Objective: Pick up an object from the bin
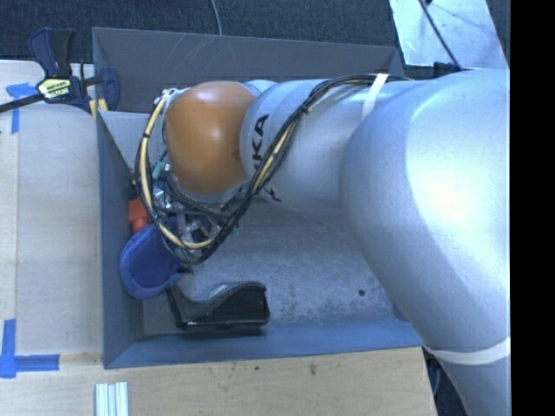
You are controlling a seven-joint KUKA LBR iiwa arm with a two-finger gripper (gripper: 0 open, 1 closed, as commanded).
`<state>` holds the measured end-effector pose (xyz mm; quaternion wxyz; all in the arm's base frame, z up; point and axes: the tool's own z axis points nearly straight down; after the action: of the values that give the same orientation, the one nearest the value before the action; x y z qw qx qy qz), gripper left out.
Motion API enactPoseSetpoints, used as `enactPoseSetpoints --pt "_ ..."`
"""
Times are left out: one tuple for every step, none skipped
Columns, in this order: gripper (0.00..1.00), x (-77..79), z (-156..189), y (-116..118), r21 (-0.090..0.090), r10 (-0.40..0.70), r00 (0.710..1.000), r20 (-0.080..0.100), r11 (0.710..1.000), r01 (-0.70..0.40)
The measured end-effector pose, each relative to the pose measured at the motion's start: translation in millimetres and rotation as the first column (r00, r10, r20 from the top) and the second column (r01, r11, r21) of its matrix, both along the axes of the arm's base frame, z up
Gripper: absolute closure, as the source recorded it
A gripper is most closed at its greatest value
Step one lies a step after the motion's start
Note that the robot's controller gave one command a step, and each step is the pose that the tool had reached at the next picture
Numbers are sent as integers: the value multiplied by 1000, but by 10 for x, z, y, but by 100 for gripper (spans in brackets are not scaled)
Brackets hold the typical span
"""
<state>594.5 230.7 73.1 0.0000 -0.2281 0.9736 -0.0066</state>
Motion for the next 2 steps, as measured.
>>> enactPoseSetpoints --pt "0 22 25 -27 -2 -4 1000 3 1000 4" --pt "0 38 45 -41 -2 -8 1000 6 1000 8"
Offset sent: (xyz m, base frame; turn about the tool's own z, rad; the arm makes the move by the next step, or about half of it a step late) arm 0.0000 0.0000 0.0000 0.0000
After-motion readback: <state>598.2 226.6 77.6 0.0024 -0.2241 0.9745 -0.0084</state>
